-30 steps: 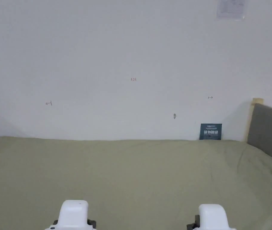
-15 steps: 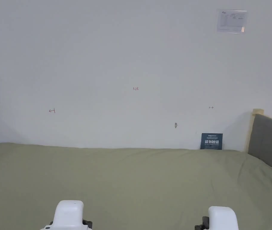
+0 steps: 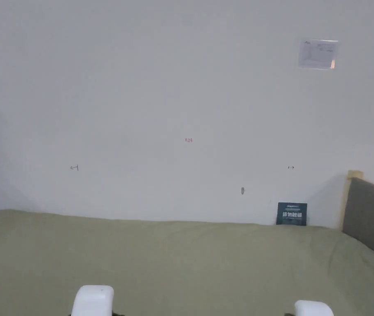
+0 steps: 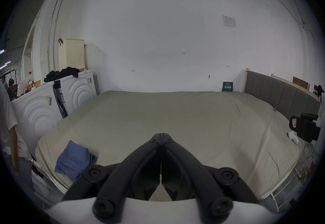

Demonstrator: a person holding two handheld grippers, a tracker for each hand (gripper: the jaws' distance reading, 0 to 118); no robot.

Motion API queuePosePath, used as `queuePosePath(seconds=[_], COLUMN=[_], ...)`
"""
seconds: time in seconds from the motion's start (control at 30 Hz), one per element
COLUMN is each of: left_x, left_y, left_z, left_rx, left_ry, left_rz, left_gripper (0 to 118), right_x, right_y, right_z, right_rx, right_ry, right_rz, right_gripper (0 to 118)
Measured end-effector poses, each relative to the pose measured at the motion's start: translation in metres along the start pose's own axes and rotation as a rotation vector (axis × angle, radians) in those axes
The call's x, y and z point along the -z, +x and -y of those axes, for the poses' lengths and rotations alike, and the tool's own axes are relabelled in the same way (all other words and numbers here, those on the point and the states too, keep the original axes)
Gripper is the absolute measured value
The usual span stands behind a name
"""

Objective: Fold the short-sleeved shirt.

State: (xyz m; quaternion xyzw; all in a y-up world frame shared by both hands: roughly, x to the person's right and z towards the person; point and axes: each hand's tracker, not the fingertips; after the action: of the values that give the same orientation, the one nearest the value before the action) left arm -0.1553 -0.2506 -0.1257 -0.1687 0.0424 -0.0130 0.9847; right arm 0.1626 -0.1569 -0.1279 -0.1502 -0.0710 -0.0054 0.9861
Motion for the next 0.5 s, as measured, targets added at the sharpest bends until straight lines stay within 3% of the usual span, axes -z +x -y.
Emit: queuePosePath(seconds=[0.5], left_x=[-0.0007], left_y=[-0.0018], left_z=[-0.0012], left_rx=[-0.003], left_ry=[-0.007], left_rz=[0.018], left_gripper=[0], right_x=[-0.0041], right_y=[-0.0076], right_z=[-0.0045], right_rx=[-0.026], right_ry=[0.023], right_rz=[-0.006], right_gripper=[2])
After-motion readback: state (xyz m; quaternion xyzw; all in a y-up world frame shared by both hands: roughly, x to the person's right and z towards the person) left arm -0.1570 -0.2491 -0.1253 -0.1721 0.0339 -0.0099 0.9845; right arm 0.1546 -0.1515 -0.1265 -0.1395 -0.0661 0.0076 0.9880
